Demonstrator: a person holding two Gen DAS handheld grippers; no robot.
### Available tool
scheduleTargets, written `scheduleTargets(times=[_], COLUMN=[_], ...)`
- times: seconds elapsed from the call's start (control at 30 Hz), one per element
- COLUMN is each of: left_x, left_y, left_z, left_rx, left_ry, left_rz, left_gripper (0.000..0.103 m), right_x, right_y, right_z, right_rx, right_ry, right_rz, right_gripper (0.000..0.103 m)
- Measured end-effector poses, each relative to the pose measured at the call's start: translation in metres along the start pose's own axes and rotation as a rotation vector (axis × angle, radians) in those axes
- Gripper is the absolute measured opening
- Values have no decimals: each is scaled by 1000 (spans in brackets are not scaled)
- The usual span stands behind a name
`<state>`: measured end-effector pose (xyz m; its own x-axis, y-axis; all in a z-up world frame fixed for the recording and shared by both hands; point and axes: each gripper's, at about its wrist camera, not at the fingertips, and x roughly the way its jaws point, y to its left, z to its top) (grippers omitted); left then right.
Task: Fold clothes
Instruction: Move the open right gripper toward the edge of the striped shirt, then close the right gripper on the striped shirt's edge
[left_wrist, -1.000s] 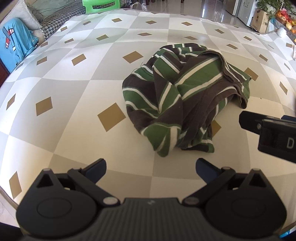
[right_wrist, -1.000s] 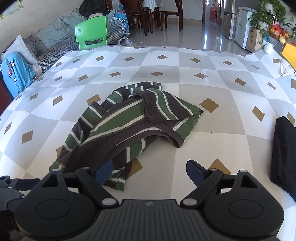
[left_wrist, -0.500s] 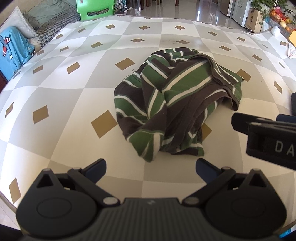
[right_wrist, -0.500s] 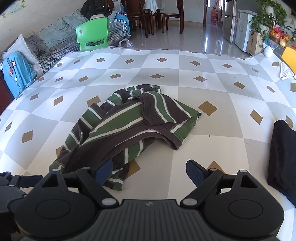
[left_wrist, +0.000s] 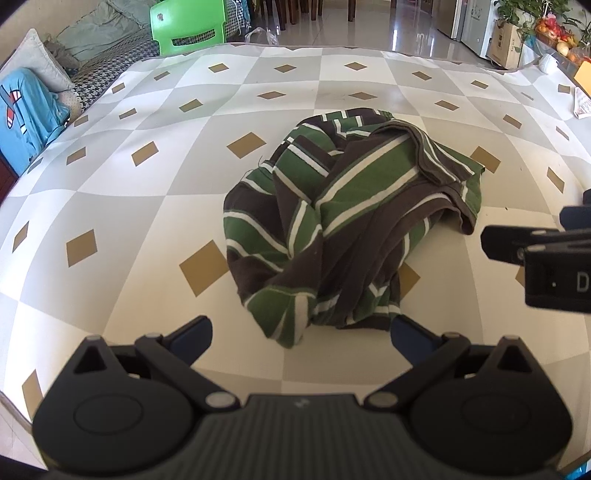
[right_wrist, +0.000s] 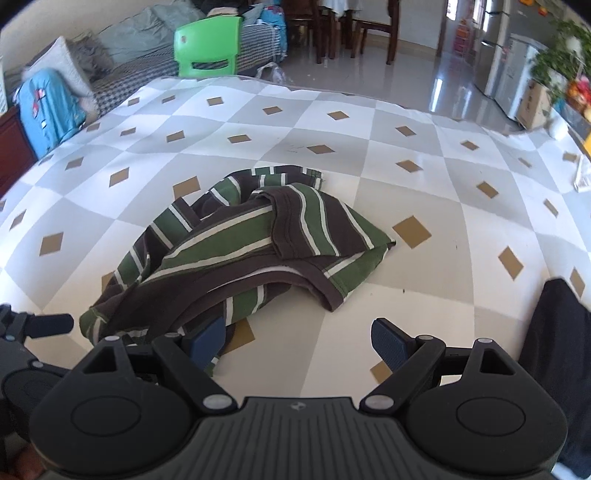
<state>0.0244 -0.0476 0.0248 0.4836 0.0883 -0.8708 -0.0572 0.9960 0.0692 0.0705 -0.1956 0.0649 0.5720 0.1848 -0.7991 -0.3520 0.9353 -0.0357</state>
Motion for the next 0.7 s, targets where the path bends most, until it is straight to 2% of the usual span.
scheduleTargets(times=[0.13,0.33,0.6,0.7], left_x=[8,26,50,53], left_y=[0,6,15,17], left_z=[3,9,16,17], left_rx=[-4,-33,-81,-96], left_ry=[10,37,69,73], left_rz=[13,35,53,65], left_gripper=[103,103,103,103], right_x=[15,42,62,76], right_y=[-6,-16,-37,-36], right_z=[4,15,45,52], right_rx=[-37,-37,84,112], right_ry=[-6,35,-39,-29], right_rz=[10,41,76,93], right_gripper=[86,82,80,77])
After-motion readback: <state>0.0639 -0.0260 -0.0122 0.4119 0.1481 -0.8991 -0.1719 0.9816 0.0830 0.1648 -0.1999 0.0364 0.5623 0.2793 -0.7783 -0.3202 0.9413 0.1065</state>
